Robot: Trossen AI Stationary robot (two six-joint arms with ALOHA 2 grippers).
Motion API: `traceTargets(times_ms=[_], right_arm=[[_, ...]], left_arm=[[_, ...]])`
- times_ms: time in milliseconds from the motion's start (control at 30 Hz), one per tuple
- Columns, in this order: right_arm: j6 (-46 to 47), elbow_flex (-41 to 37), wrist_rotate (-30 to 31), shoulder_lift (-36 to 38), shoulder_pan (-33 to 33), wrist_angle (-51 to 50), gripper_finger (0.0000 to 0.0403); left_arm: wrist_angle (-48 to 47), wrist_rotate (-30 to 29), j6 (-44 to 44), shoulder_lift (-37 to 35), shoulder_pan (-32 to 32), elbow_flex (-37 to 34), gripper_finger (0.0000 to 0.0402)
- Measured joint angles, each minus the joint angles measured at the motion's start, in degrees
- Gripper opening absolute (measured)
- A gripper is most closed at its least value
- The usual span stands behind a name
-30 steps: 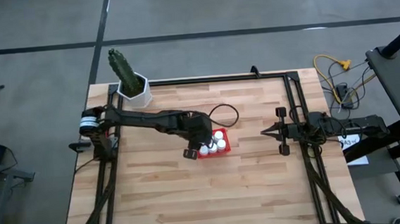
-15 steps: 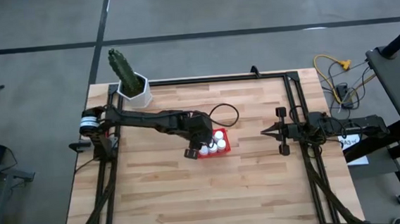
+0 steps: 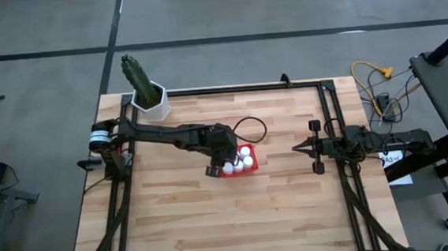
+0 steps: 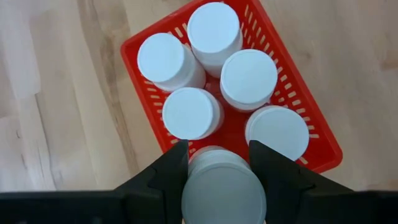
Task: Pick and place pill bottles into a basket
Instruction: Put the white pill bottle into the red bin, then return to Home Position
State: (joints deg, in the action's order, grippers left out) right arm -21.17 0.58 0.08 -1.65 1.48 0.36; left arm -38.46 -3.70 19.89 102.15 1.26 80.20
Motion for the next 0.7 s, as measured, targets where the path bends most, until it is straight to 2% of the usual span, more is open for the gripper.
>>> traceTargets(times_ms=[200, 467, 700], right_arm=[[0.1, 0.0, 0.01, 0.0, 0.0, 0.0, 0.0009], [0.02, 0.0, 0.0, 0.0, 0.0, 0.0, 0.0009], [0.06, 0.0, 0.01, 0.0, 0.0, 0.0, 0.0009]], left_arm=[[0.04, 0.0, -0.08, 0.0, 0.0, -0.11, 0.0142], [0.14, -0.01, -0.24, 0.0, 0.0, -0.11, 0.0174], [0.52, 0.0, -0.25, 0.0, 0.0, -0.13, 0.0177]])
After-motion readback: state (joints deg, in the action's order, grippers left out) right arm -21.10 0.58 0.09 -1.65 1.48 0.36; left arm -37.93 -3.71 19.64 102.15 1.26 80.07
